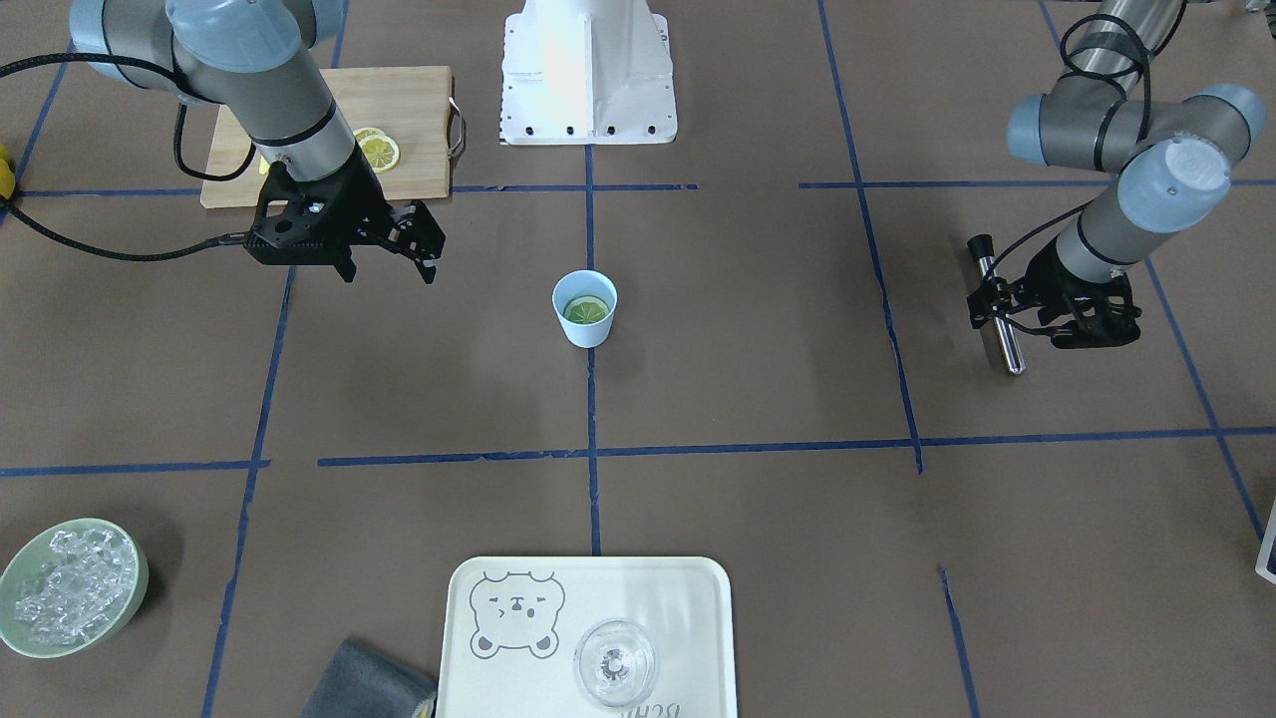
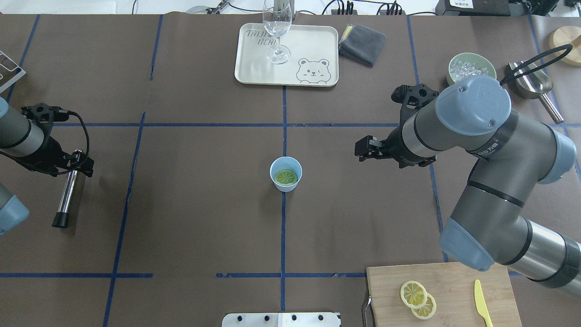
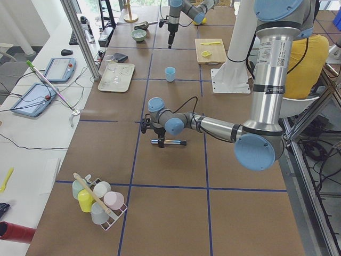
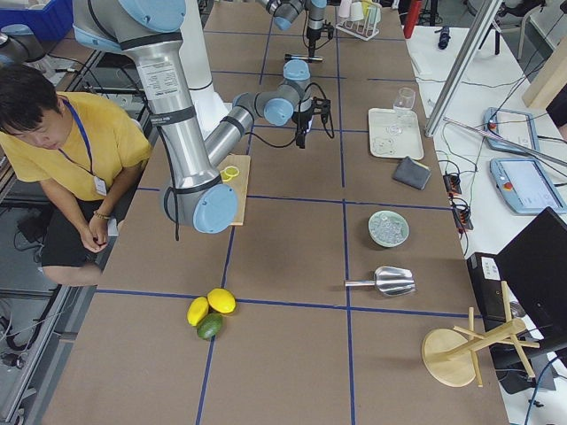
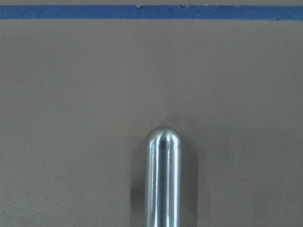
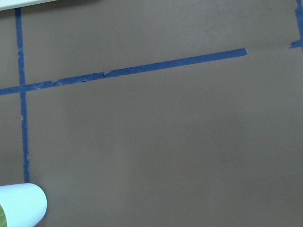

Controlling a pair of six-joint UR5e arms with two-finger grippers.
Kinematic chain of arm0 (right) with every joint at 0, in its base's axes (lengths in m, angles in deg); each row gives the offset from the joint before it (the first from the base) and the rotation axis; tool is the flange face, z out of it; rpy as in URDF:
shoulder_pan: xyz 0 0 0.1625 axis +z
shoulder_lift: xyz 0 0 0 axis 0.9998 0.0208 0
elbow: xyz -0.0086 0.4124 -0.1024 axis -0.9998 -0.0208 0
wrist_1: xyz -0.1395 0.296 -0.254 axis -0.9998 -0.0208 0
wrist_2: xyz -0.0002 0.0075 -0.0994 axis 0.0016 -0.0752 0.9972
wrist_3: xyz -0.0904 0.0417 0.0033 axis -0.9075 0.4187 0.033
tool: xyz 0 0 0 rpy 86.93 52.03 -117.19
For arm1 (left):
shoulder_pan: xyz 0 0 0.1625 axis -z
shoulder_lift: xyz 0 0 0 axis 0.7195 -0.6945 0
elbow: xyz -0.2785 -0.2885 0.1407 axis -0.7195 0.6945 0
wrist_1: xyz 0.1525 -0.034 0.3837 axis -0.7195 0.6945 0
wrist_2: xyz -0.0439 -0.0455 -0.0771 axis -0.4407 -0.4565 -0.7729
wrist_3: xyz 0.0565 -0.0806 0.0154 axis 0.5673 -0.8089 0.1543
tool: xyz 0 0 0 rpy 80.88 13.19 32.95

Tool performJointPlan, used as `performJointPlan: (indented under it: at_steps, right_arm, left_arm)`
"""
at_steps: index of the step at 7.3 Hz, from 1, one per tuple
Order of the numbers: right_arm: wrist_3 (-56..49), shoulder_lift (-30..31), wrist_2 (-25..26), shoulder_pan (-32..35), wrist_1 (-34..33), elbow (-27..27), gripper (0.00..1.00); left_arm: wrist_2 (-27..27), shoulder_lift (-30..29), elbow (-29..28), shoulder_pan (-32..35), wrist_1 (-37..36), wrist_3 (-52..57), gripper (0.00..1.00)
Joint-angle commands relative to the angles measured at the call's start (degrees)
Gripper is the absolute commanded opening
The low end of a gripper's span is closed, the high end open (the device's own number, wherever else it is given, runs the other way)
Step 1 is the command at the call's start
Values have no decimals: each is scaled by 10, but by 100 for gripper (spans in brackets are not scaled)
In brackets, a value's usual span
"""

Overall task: Squeeze lemon into cup
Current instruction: 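Close the left gripper on the steel muddler and lift it upright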

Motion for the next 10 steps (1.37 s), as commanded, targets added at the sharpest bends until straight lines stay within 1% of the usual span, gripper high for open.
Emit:
performJointPlan:
  at_steps: [1, 2, 3, 5, 6, 7, 8, 9, 10]
  right_arm:
    - [0, -1, 0, 0, 0, 6, 100]
    - [0, -1, 0, 0, 0, 9, 100]
    - [0, -1, 0, 0, 0, 9, 100]
    - [0, 0, 3, -1, 0, 9, 100]
    - [0, 0, 3, -1, 0, 9, 100]
    - [0, 1, 3, -1, 0, 9, 100]
    - [0, 2, 2, -1, 0, 7, 100]
    - [-1, 4, 3, 0, 0, 7, 100]
    - [-1, 19, 3, 0, 1, 9, 100]
  left_arm:
    - [0, -7, -16, -1, -1, 35, 58]
    - [0, -6, -9, -1, -3, 35, 6]
    - [0, -7, -12, -1, -3, 35, 0]
    - [-5, -7, 9, 1, -4, 35, 0]
    - [-4, -8, 37, 1, -6, 36, 0]
    - [-2, -11, 85, 0, -8, 36, 0]
    - [1, -41, 112, -3, -10, 40, 0]
    - [2, -104, 116, -7, -23, 40, 0]
    - [45, -132, 159, -45, -24, 40, 0]
